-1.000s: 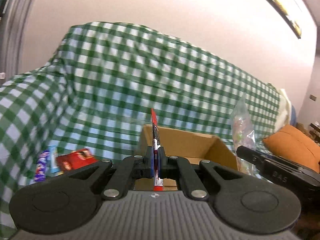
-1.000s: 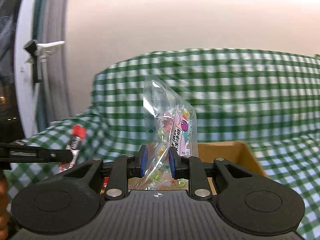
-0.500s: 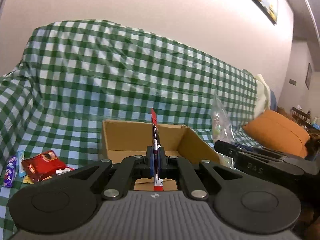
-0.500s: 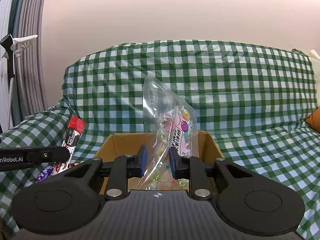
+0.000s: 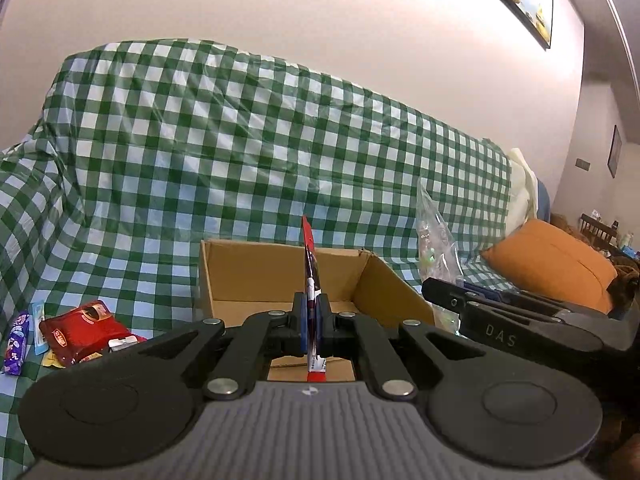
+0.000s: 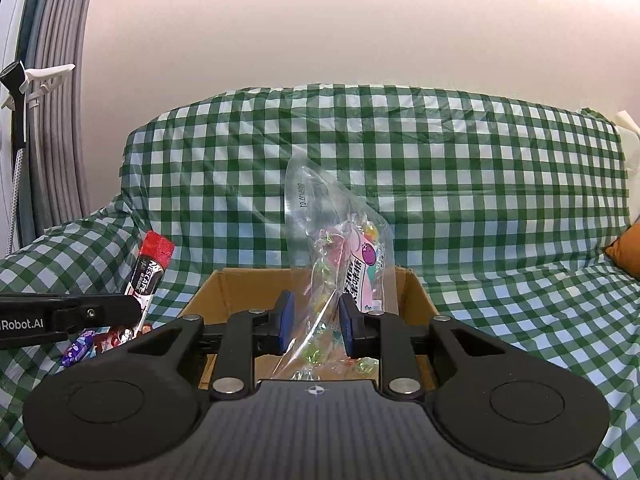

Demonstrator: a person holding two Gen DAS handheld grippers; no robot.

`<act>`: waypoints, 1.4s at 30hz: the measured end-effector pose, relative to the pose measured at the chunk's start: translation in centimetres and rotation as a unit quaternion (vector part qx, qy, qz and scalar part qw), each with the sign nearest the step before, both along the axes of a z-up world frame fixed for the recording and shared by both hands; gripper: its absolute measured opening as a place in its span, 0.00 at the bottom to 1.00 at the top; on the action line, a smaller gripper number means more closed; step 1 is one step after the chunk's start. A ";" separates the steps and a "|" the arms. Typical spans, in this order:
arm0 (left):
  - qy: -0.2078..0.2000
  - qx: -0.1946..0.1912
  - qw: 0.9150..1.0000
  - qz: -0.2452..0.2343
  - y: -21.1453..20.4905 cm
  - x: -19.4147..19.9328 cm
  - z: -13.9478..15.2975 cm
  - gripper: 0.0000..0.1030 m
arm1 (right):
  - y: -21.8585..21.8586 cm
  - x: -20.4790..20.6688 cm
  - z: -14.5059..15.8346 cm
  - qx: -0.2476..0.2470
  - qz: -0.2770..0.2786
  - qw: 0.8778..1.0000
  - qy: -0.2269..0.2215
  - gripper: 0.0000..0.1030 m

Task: Organize snacks
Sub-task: 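Lift the candy bag with the right gripper and carry it over the box, then release the candy bag into the box with the right gripper while the left drops the Nescafe stick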

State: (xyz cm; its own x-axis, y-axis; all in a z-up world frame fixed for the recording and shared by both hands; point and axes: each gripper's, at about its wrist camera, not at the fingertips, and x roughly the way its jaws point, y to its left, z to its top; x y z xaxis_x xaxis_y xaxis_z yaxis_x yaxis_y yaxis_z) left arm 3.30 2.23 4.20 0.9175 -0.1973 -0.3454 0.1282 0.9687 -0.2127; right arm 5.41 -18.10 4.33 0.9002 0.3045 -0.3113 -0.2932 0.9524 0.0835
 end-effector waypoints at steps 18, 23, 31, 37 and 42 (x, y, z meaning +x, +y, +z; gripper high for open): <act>0.003 0.001 1.000 -0.005 -0.4 0.1 -0.2 0.04 | 0.3 1.5 -0.1 -0.004 0.001 1.000 0.006 0.28; 0.013 -0.002 1.000 -0.006 -0.5 0.3 -0.4 0.16 | 0.2 1.6 -0.1 -0.016 -0.006 1.000 0.001 0.29; 0.068 0.009 0.997 0.033 0.0 1.5 -1.5 0.44 | -0.9 4.7 -2.6 -0.109 -0.110 0.984 0.091 0.49; 0.156 0.026 0.985 0.067 0.7 3.3 -3.7 0.50 | -4.0 7.3 -4.6 -0.110 -0.185 0.960 0.178 0.50; 0.198 0.043 0.978 0.055 0.4 4.0 -5.2 0.49 | -5.2 8.3 -5.5 -0.098 -0.203 0.950 0.214 0.47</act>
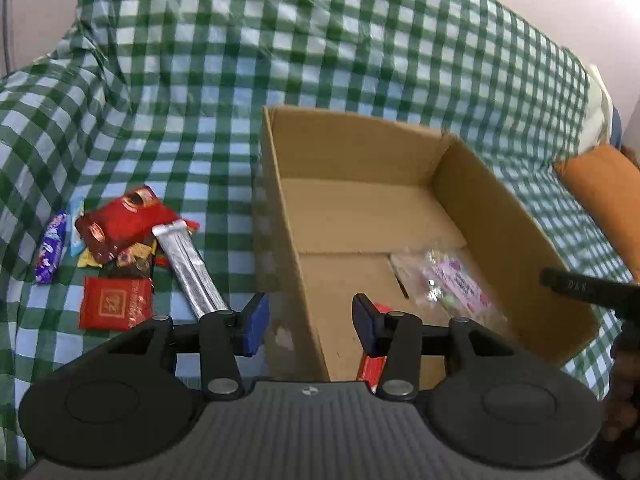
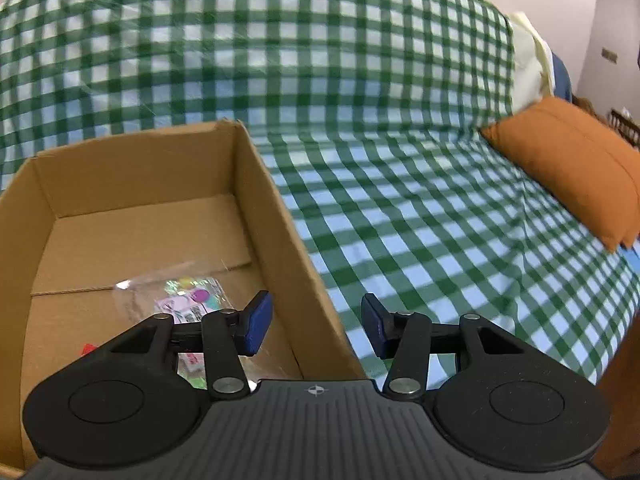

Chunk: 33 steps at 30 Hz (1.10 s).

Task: Organize snacks
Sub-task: 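Release the candy bag into the box with the right gripper while the left drops the Nescafe stick, then move both grippers back to the snack pile and grasp the silver stick pack with the right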

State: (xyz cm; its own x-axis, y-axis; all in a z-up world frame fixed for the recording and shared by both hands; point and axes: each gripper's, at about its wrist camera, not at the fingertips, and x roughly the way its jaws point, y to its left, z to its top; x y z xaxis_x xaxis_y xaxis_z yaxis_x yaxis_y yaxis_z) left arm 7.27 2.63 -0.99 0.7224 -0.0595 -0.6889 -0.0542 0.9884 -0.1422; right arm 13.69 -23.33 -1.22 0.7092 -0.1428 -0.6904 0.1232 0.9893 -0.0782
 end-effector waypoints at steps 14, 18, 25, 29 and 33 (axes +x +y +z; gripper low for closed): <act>0.001 0.019 0.999 -0.050 -1.6 -0.1 -0.6 0.48 | -1.1 -0.7 -0.7 0.022 -0.028 0.999 0.025 0.25; 0.002 0.016 0.998 -0.058 -1.4 0.0 -0.7 0.48 | -1.0 -1.0 -0.7 0.021 -0.034 0.999 0.025 0.25; 0.002 0.016 0.998 -0.062 -1.2 0.0 -0.8 0.48 | -0.6 -1.1 -0.6 0.011 -0.038 0.999 0.026 0.25; 0.002 0.015 0.998 -0.061 -1.2 0.1 -0.8 0.48 | -0.6 -1.1 -0.6 0.005 -0.038 0.999 0.026 0.25; 0.002 0.014 0.998 -0.060 -1.2 0.1 -0.8 0.48 | -0.5 -1.1 -0.5 0.000 -0.037 0.999 0.026 0.25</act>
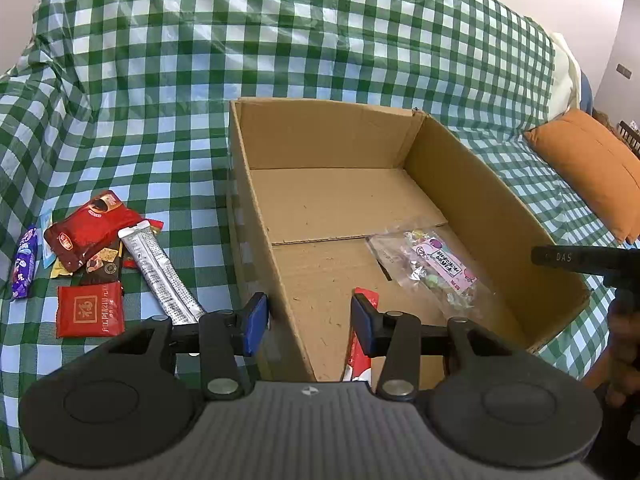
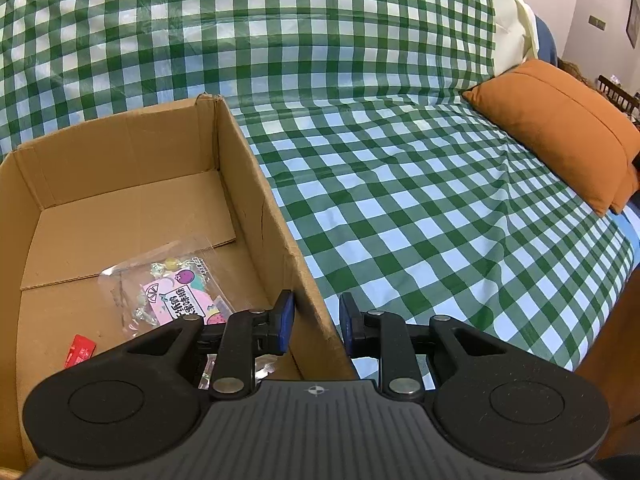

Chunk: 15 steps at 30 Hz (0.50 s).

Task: Organize snacks
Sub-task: 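Move both grippers back to the snack pile and grasp the silver stick pack with the right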

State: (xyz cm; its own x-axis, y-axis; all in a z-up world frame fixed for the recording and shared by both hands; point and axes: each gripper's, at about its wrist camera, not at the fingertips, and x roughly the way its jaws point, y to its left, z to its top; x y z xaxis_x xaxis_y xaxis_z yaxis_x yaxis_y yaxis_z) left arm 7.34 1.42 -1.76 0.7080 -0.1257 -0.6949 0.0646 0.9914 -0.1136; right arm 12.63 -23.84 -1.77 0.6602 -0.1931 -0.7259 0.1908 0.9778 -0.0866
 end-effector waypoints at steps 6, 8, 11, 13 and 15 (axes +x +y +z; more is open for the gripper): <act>0.000 0.000 1.000 0.002 0.0 0.0 0.0 0.49 | 0.0 0.1 0.0 -0.004 0.002 1.000 0.000 0.26; -0.004 0.000 1.000 0.001 0.0 -0.1 0.1 0.50 | -0.1 0.1 0.0 -0.004 0.001 1.000 0.000 0.26; -0.019 0.003 1.000 0.001 0.3 -0.6 0.4 0.50 | 0.2 -0.3 0.7 -0.011 0.000 1.000 -0.018 0.29; -0.035 0.004 0.999 0.004 0.7 -1.2 0.9 0.50 | 0.8 -0.6 1.2 -0.021 0.007 0.999 -0.034 0.38; -0.057 0.005 0.998 0.008 1.2 -2.0 1.7 0.50 | 1.5 -1.0 1.8 -0.020 0.017 0.998 -0.052 0.42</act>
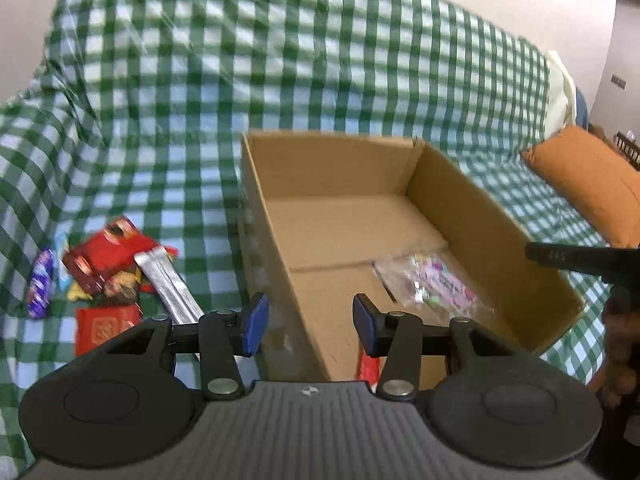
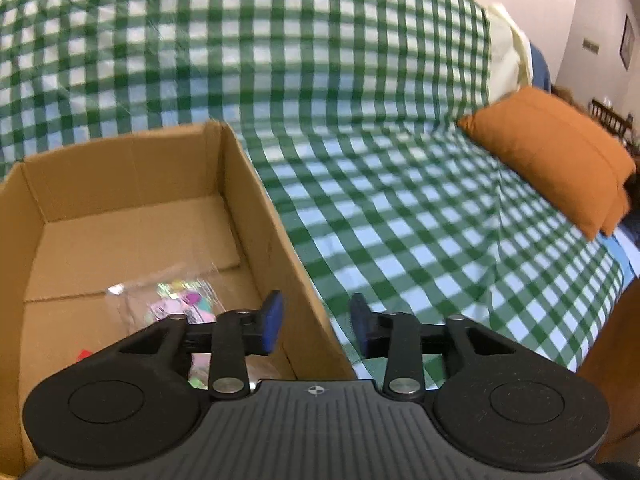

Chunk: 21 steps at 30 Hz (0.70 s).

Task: Organize snacks
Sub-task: 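Move both grippers back to the snack pile and grasp the silver stick pack with the right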

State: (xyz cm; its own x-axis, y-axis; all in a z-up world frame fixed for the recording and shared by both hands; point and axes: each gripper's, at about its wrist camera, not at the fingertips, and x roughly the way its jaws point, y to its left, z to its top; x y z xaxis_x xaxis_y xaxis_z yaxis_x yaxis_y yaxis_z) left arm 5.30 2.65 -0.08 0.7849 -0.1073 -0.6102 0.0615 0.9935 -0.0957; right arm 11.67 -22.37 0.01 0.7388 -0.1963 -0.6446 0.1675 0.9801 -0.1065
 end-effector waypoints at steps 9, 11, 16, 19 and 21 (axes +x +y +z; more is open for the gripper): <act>-0.064 -0.020 0.996 0.066 7.8 -3.4 5.2 0.05 | 5.2 -2.2 2.9 0.047 0.133 0.984 -0.106 0.18; -0.068 -0.017 0.994 0.088 10.5 -3.5 6.2 0.05 | 6.6 -2.8 3.3 0.068 0.177 0.974 -0.126 0.13; -0.081 0.016 0.989 0.123 16.3 -3.3 6.0 0.05 | 10.4 -4.6 4.1 0.084 0.272 0.944 -0.165 0.13; -0.080 0.023 0.987 0.139 18.9 -3.8 2.5 0.05 | 13.1 -5.4 3.9 0.079 0.335 0.925 -0.160 0.13; -0.047 -0.013 0.984 0.169 20.8 -3.3 0.8 0.05 | 15.3 -6.2 3.5 0.065 0.368 0.915 -0.153 0.13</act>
State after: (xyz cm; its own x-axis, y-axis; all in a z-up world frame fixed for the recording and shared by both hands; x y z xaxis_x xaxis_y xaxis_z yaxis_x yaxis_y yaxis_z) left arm 1.96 23.41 0.71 0.8315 0.1552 -0.5335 -0.2629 0.9558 -0.1318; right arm 5.47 -7.04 3.46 0.7902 0.4906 -0.3672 -0.5402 0.8406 -0.0393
